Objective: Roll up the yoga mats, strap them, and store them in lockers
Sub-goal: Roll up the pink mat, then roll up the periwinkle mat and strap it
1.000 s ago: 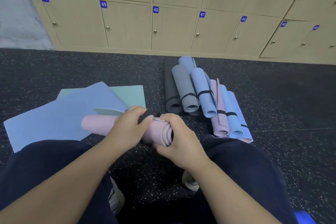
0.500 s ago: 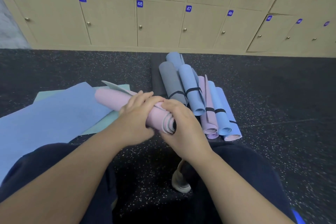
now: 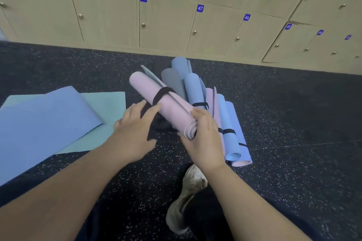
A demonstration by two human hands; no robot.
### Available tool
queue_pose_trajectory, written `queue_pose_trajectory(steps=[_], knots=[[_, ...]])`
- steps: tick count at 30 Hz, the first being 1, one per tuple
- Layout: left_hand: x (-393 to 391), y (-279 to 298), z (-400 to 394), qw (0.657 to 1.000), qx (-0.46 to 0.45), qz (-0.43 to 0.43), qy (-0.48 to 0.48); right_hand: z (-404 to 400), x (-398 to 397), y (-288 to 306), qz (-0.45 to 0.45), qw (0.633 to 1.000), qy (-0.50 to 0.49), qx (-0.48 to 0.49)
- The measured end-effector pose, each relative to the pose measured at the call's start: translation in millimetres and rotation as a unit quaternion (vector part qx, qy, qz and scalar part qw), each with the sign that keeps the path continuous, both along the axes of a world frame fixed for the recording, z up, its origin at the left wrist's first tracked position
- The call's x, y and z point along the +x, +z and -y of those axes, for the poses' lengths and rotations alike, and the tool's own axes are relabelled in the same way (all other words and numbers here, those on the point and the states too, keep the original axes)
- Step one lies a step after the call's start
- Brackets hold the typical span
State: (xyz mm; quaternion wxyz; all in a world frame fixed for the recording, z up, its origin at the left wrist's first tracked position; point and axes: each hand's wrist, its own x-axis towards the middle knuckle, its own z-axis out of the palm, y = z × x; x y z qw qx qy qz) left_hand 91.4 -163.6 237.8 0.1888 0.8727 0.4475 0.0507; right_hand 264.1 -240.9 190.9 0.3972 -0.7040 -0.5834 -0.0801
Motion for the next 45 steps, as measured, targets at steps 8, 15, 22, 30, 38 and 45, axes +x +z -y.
queue_pose_trajectory(steps=[8, 15, 22, 30, 38, 45], knots=[[32, -34, -9, 0.990, -0.032, -0.092, -0.102, -65, 61, -45, -0.031, 0.992, -0.083, -0.090], [37, -48, -26, 0.981, -0.052, -0.145, -0.122, -123, 91, -78, -0.124, 0.974, -0.181, -0.049], [32, -57, -37, 0.973, -0.073, -0.177, -0.124, -159, 104, -124, -0.127, 0.928, -0.223, -0.268], [23, -60, -42, 0.969, -0.091, -0.189, -0.129, -151, 107, -126, -0.189, 0.929, -0.182, -0.263], [7, -53, -43, 0.971, -0.116, -0.174, -0.115, -135, 58, -120, -0.087, 0.923, -0.190, -0.322], [-29, -42, -64, 0.972, -0.121, -0.191, -0.070, -139, -9, -123, 0.011, 0.920, -0.022, -0.390]])
